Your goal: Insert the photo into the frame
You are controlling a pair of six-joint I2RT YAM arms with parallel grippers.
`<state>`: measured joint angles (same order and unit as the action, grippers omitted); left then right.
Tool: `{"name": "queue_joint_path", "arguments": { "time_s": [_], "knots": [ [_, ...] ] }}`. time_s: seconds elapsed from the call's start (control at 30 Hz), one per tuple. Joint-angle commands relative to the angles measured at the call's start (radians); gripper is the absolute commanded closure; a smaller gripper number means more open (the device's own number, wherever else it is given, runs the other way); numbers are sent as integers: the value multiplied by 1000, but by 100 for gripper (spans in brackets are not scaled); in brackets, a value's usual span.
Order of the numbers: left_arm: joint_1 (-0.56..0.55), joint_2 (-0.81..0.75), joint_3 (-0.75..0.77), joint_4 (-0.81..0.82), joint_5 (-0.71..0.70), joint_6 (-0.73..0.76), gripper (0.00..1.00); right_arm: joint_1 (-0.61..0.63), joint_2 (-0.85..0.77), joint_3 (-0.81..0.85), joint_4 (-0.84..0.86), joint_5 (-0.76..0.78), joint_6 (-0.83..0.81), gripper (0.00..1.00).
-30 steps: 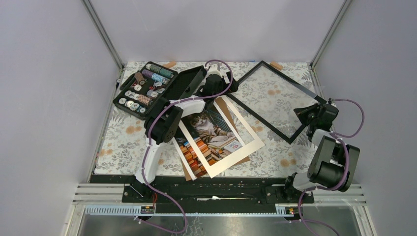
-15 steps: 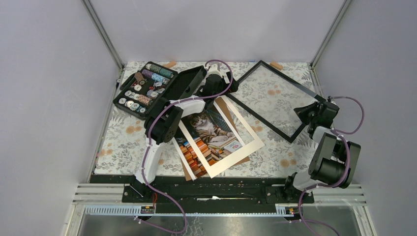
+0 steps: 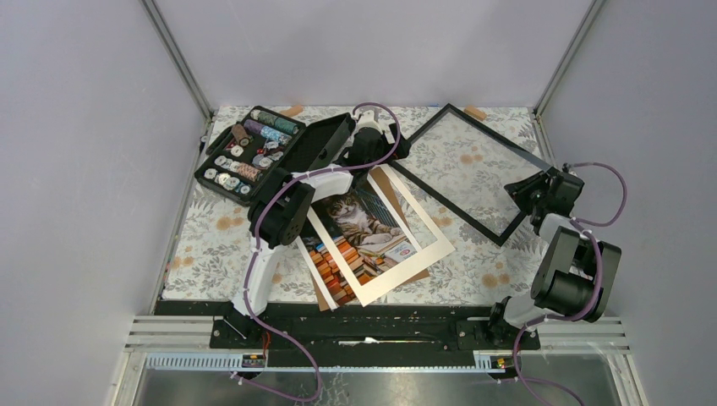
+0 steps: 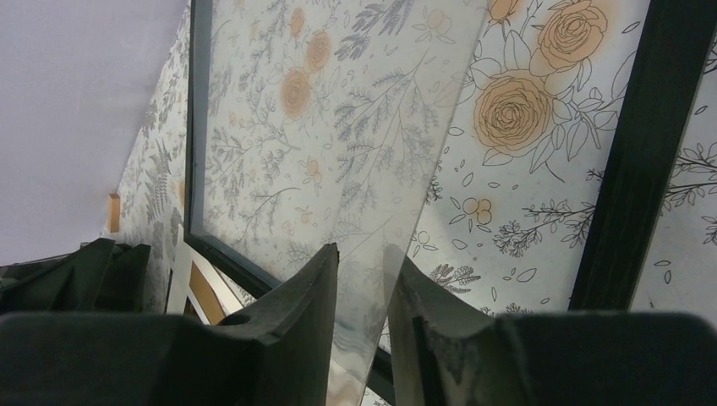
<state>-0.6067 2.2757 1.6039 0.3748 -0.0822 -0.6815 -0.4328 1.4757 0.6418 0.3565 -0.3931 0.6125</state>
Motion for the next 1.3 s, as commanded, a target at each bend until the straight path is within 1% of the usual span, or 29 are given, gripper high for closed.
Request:
{"name": "queue_joint_path", "arguments": {
  "time_s": [0.0,0.13,0.43,0.5,0.57,0.67,0.77,0.83,0.93,0.97,1.03,1.1,1.13,1.2,1.27],
  "knots": [
    [2,5,35,39,12,5,1,9,2,64,-58,45,-49,62],
    [2,5,35,39,12,6,1,9,-5,82,-102,68,-65,53],
    [3,8,40,35,14,8,1,9,4,120,-184,113,-96,37],
    [4,10,41,34,16,8,1,9,0,133,-224,139,-108,32],
    [3,10,42,32,16,8,1,9,-11,151,-270,179,-126,26],
    [3,10,43,32,16,10,1,9,-21,185,-346,246,-155,12],
    [2,10,42,32,16,11,1,9,-6,228,-456,320,-186,4],
    [4,10,42,30,16,14,1,9,-5,253,-510,374,-200,3],
    [2,8,44,29,15,16,1,9,-25,258,-530,418,-211,2],
    [2,10,44,30,16,16,1,9,-32,257,-526,404,-214,2],
    [2,12,47,28,18,16,1,10,-40,252,-502,324,-215,2],
    [3,12,47,27,18,15,1,11,-33,235,-448,218,-204,2],
    [2,11,46,27,18,16,1,11,-24,225,-420,188,-195,2],
    [2,10,44,29,17,16,1,13,13,215,-381,147,-183,3],
    [2,10,44,29,16,17,1,30,46,219,-366,146,-180,4]
  ]
}}
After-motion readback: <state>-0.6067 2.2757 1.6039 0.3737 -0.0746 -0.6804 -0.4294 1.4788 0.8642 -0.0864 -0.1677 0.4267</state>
